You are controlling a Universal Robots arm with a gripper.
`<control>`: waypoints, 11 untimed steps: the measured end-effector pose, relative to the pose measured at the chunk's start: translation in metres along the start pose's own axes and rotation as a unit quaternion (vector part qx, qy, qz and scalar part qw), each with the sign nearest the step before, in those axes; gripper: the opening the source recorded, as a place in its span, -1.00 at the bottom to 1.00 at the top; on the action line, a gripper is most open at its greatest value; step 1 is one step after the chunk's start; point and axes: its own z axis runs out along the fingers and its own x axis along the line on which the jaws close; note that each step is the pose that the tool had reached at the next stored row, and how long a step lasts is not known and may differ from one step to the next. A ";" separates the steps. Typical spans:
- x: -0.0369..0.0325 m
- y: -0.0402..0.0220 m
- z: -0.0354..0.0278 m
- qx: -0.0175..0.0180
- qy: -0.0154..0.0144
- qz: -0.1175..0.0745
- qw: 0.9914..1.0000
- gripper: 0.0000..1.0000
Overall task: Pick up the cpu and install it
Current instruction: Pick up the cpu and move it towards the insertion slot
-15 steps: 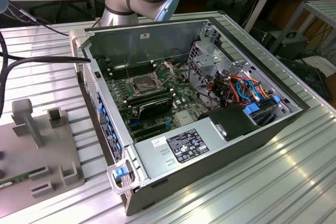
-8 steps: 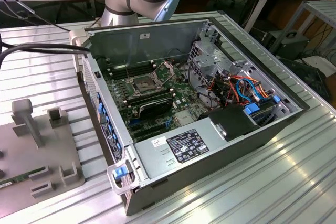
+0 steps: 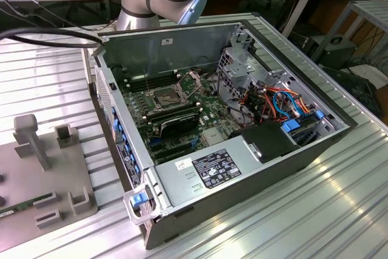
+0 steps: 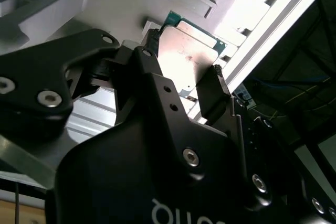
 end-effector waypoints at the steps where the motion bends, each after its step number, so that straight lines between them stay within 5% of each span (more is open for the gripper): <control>1: 0.0000 0.0001 -0.0029 0.000 0.000 0.000 1.000 0.07; 11: 0.0000 0.0005 -0.0125 0.000 0.000 0.000 1.000 0.07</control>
